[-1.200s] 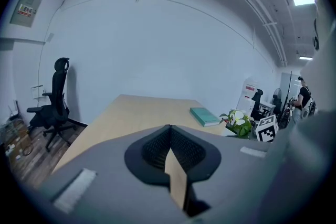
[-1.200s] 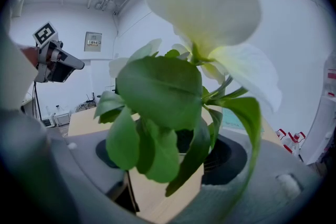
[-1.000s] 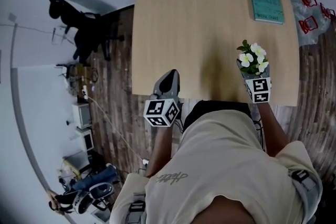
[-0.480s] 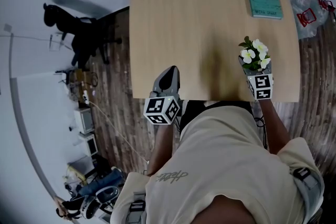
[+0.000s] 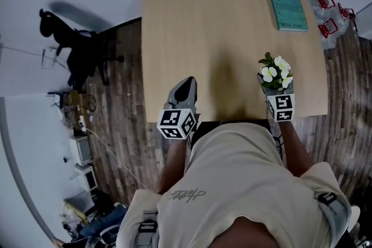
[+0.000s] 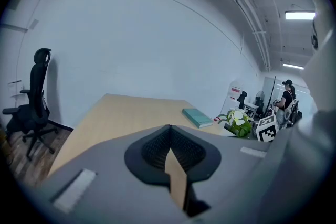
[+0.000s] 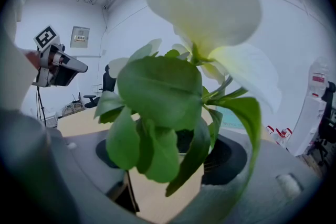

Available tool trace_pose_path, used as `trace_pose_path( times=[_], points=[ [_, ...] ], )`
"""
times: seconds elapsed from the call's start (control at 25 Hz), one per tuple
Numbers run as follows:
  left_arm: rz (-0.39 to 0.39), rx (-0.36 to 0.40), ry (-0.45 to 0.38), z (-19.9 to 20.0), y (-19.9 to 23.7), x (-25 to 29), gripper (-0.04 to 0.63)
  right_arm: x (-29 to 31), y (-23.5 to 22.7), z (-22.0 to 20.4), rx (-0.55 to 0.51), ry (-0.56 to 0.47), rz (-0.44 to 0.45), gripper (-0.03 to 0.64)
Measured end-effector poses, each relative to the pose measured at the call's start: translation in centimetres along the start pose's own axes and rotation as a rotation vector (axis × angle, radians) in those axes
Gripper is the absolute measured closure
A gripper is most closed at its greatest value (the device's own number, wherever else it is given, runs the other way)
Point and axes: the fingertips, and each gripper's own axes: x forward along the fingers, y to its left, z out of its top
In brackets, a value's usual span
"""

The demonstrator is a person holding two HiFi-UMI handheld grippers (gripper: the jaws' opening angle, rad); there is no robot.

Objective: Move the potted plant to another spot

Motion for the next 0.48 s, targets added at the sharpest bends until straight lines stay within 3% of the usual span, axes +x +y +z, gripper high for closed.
trace_pose_path(
  times=[0.28, 0.48],
  points=[
    [-0.015, 0.034, 0.017, 0.3, 7.4, -3.2, 0.577, 1.0, 4.7, 1.8, 0.036, -0.012, -0.082, 0.270],
    [-0.029, 0.022, 0.004, -0.4, 11.1, -4.4, 0.577, 1.8, 8.3, 3.2, 0.008, -0.019, -0.094, 0.270]
  ],
)
